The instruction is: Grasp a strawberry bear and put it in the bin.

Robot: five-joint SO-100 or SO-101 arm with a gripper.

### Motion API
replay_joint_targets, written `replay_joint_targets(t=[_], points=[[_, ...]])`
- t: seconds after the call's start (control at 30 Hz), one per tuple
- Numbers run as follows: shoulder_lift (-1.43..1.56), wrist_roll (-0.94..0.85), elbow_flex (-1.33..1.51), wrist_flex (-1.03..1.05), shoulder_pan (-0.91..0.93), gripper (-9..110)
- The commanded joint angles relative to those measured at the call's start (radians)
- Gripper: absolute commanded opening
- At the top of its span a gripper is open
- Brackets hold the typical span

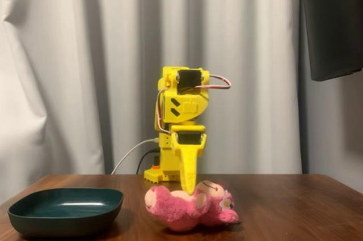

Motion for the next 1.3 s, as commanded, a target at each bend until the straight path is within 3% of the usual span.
replay_joint_targets(t=[0.0, 0.83, 1.27], points=[[-0.008, 0.023, -0.066, 0.005, 0.02, 48], [-0.107, 0.044, -0.086, 0.003, -0.005, 45], [-0.137, 0.054, -0.095, 0.003, 0.025, 37]])
